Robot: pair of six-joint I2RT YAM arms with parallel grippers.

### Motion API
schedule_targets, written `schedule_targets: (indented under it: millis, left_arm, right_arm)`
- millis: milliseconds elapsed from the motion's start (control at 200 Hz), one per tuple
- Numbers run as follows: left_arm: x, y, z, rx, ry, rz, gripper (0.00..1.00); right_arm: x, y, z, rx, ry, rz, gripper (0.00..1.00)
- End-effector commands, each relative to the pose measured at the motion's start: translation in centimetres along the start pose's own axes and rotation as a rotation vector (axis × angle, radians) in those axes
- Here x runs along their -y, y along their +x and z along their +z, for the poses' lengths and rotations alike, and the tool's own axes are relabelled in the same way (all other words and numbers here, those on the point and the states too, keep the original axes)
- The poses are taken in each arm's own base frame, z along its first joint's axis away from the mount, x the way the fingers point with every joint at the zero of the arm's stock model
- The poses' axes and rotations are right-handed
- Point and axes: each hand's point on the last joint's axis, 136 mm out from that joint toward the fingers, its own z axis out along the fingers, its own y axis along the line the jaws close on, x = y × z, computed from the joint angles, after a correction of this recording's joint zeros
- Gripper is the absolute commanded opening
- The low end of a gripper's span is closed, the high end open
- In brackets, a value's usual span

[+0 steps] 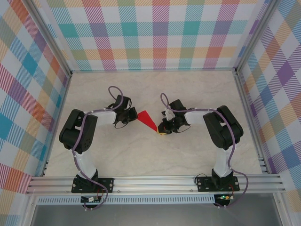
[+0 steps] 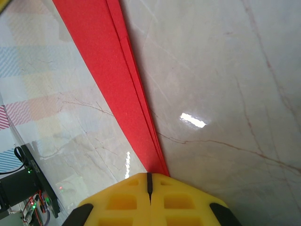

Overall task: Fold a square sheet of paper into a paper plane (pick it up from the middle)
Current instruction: Fold the wing for the third time at the center of the table.

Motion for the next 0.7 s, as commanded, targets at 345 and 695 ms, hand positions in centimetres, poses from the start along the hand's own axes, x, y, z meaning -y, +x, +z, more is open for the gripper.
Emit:
schedule_targets:
  millis: [345, 695]
  left_arm:
    - [-1.6, -3.5, -2.7, 0.079, -0.04, 0.005, 0.07]
    - [6.3, 1.1, -5.3, 0.009, 0.264, 0.071, 0.08]
  right_arm:
    - [7.9, 4.7, 1.3, -0.11, 0.263, 0.156, 0.03]
    - [7.2, 4.2, 1.1, -0.098, 0.24, 0.14, 0.04]
